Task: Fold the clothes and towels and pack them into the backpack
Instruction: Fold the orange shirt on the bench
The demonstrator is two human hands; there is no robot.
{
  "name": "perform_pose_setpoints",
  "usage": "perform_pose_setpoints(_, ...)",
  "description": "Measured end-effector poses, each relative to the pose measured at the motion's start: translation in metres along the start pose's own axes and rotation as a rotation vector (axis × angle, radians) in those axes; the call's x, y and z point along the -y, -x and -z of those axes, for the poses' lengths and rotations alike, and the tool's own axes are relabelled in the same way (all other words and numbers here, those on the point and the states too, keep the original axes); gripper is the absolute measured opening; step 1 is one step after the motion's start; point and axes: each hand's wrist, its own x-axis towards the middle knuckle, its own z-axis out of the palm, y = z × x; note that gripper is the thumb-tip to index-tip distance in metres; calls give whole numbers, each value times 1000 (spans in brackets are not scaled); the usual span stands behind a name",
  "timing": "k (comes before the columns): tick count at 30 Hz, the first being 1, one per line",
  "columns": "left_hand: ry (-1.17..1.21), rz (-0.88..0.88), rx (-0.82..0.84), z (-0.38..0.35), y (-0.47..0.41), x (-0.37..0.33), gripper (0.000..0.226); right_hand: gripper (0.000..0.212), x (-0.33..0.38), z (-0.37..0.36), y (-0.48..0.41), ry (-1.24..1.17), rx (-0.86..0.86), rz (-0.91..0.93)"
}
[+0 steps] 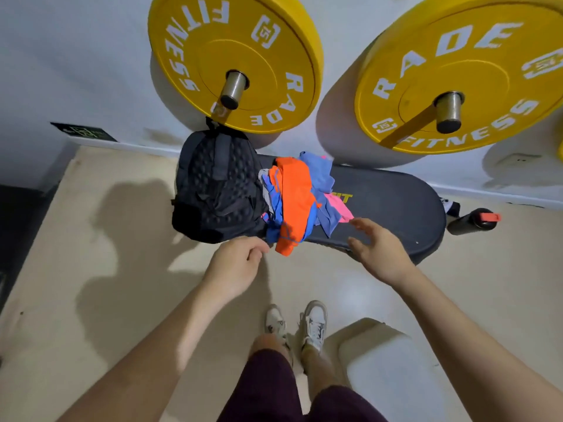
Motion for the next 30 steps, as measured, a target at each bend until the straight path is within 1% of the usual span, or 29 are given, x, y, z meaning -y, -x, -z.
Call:
perform_pose_setpoints(3,-45,-11,53,-23,-47,14,30,50,-8,-12,-45,31,35,-32)
perform_pose_setpoints(9,14,12,104,-79,-171,47,29,51,-36,-51,-147,35,73,-170)
perform_pose_setpoints(12,112,109,101,-114,-228,65,30,46,-45,-70,-205,-27,71,-221)
perform_pose_setpoints(14,96,84,100,-139,-257,76,29,46,-54,-80,-240,-108,63,-256)
perform_pose_setpoints(16,51,75,89,-167,-285,91,30,52,-66,-94,-275,-155,65,-276)
perform_pose_setpoints(19,9,99,75,-211,-310,106,43,48,-89,-114,-313,-194,120,-269)
perform_pose_setpoints(21,-26,107,112,-242,-317,109,54,46,-107,-126,-333,-180,156,-223)
perform_pose_setpoints(23,-61,130,153,-271,-321,107,61,59,-132,-138,-348,-187,219,-211)
perform_pose_setpoints(24,-63,152,139,-284,-322,105,59,65,-142,-142,-351,-185,269,-210)
perform_pose_setpoints(26,-63,219,22,-303,-325,100,50,71,-166,-149,-353,-207,393,-187)
perform_pose_setpoints(27,-58,256,-35,-311,-328,96,45,72,-180,-151,-353,-226,428,-178)
perform_pose_setpoints(29,-51,309,-138,-326,-333,93,35,74,-204,-154,-356,-258,463,-116)
perform_pose_setpoints(30,-57,329,-187,-332,-336,90,29,75,-212,-153,-358,-226,428,-41)
